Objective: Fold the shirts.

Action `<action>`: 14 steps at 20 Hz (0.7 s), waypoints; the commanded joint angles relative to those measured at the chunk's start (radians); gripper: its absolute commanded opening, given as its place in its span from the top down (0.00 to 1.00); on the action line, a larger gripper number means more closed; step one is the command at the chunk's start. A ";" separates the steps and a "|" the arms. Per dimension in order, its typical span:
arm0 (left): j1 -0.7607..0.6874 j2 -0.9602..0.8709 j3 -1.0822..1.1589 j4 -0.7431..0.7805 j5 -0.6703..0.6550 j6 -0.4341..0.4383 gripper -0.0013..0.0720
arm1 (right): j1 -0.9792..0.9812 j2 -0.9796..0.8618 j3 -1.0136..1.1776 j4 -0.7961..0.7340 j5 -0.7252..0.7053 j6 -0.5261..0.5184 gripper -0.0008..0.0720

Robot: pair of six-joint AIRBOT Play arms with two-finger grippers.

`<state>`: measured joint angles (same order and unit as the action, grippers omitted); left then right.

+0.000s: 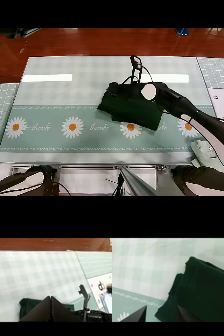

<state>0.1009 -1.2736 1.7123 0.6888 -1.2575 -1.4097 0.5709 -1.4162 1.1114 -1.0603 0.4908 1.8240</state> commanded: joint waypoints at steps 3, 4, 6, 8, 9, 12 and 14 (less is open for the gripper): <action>0.005 0.006 0.001 0.060 -0.012 0.013 0.95 | -0.186 0.146 0.001 -0.274 0.330 -0.007 0.35; 0.005 0.006 0.001 0.093 -0.012 0.012 0.95 | -0.255 0.200 0.001 -0.391 0.449 -0.022 0.33; 0.005 0.006 0.001 0.146 -0.026 0.012 0.95 | -0.412 0.292 -0.002 -0.624 0.698 -0.107 0.33; 0.005 0.006 0.000 0.188 -0.052 0.010 0.95 | -0.613 0.359 -0.050 -0.688 0.835 -0.234 0.33; 0.005 0.006 0.000 0.207 -0.064 0.010 0.95 | -0.715 0.384 -0.100 -0.627 0.853 -0.267 0.30; 0.005 0.006 0.000 0.267 -0.104 0.010 0.95 | -0.979 0.425 -0.328 -0.198 0.829 -0.372 0.22; 0.005 0.005 0.000 0.300 -0.126 0.010 0.95 | -1.032 0.424 -0.484 0.093 0.766 -0.482 0.21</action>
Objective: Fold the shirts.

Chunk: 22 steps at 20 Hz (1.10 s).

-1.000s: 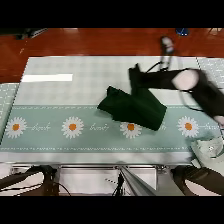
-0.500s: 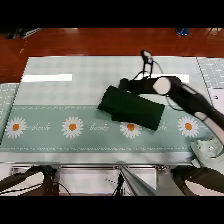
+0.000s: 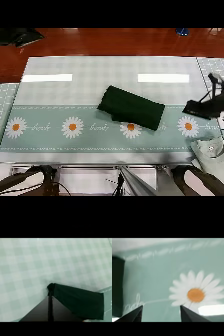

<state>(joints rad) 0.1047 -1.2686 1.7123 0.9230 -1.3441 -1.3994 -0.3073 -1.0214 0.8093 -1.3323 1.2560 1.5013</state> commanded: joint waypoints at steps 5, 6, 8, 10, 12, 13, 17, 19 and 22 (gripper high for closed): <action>0.000 0.001 0.000 0.080 -0.057 -0.001 0.95 | 0.005 0.023 -0.409 0.708 -0.349 -0.195 0.19; 0.000 0.000 0.000 0.080 -0.057 -0.001 0.95 | 0.057 0.013 -0.415 0.726 -0.409 -0.195 0.19; -0.001 0.000 0.000 0.080 -0.057 -0.001 0.95 | 0.163 -0.019 -0.414 0.767 -0.526 -0.184 0.19; -0.005 0.000 0.000 0.079 -0.060 -0.001 0.95 | 0.251 -0.071 -0.414 0.808 -0.627 -0.150 0.19; -0.011 0.001 0.000 0.080 -0.064 -0.001 0.95 | 0.306 -0.119 -0.413 0.848 -0.687 -0.145 0.35; -0.013 0.001 0.000 0.079 -0.065 -0.001 0.95 | 0.313 -0.124 -0.408 0.861 -0.691 -0.146 0.71; -0.016 -0.001 0.000 0.080 -0.064 0.000 0.95 | 0.258 0.001 -0.293 0.800 -0.575 -0.205 0.96; -0.016 -0.006 0.000 0.080 -0.063 0.000 0.95 | 0.178 0.113 -0.193 0.725 -0.472 -0.168 0.96; -0.016 -0.034 0.000 0.080 -0.063 0.003 0.95 | -0.002 0.268 0.000 0.499 -0.255 0.000 0.96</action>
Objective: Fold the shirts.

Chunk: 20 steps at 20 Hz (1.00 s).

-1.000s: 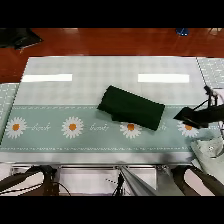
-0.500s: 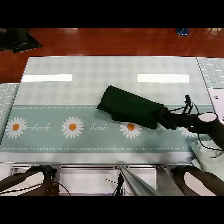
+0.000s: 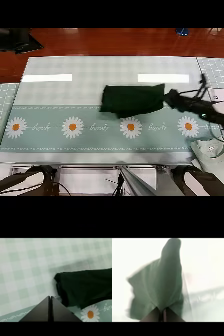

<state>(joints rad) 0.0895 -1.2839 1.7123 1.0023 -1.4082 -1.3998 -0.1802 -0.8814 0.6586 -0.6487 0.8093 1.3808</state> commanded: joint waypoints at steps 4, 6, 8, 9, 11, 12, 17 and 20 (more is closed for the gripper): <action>-0.001 -0.072 0.000 0.000 0.002 0.003 0.95 | -0.397 0.249 0.366 -0.459 0.555 0.163 0.96; -0.001 -0.095 0.000 0.000 0.001 0.003 0.95 | -0.525 0.277 0.437 -0.555 0.700 0.145 0.96; -0.001 -0.116 0.000 0.000 0.002 0.004 0.95 | -0.618 0.281 0.486 -0.642 0.801 0.134 0.96; -0.001 -0.127 0.000 0.000 0.002 0.013 0.95 | -0.646 0.281 0.503 -0.697 0.836 0.134 0.96; 0.000 -0.153 0.000 0.000 0.002 0.026 0.95 | -0.684 0.281 0.514 -0.888 0.906 0.144 0.96; 0.000 -0.167 0.000 0.000 0.003 0.026 0.95 | -0.689 0.281 0.514 -0.975 0.931 0.167 0.96; 0.000 -0.256 0.000 0.000 0.085 0.026 0.95 | -0.689 0.281 0.514 -1.238 1.031 0.163 0.96; 0.006 -0.324 0.000 0.000 0.166 0.026 0.95 | -0.689 0.281 0.513 -1.346 1.047 0.153 0.96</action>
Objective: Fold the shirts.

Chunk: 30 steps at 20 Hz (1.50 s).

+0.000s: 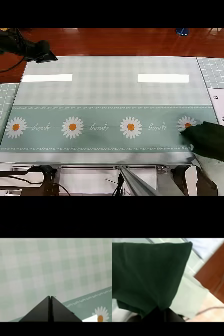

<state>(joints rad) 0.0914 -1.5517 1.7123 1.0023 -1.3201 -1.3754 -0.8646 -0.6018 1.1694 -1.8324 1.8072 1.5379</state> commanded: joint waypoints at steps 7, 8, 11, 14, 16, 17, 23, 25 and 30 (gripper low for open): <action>0.033 -0.133 0.001 0.000 0.327 0.039 0.95 | -0.140 0.014 -0.026 -0.273 0.050 -0.041 0.96; 0.040 -0.130 0.001 0.000 0.340 0.058 0.95 | -0.182 0.014 -0.047 -0.272 0.050 -0.043 0.96; 0.063 -0.130 0.004 0.000 0.343 0.085 0.95 | -0.276 0.014 -0.121 -0.269 0.048 -0.043 0.95; 0.078 -0.130 0.003 0.000 0.343 0.085 0.95 | -0.332 0.014 -0.179 -0.273 0.004 -0.043 0.24; 0.078 -0.130 0.003 0.000 0.339 0.085 0.95 | -0.352 0.014 -0.182 -0.274 -0.053 -0.043 0.24; 0.077 -0.129 0.004 0.000 0.321 0.085 0.95 | -0.354 0.013 -0.182 -0.266 -0.101 -0.049 0.25; 0.076 -0.085 0.006 -0.027 0.183 0.109 0.34 | -0.230 -0.121 -0.112 0.332 -0.267 -0.111 0.26; 0.076 -0.061 0.018 -0.026 0.105 0.095 0.00 | -0.050 -0.202 -0.060 0.480 -0.317 -0.109 0.26; -0.030 0.028 0.018 0.211 -0.070 0.026 0.00 | 0.545 -0.345 -0.005 0.494 -0.579 0.000 0.15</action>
<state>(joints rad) 0.1196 -1.5684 1.7283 1.0462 -1.2774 -1.2976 -0.6170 -0.8684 1.1366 -1.3998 1.4048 1.4807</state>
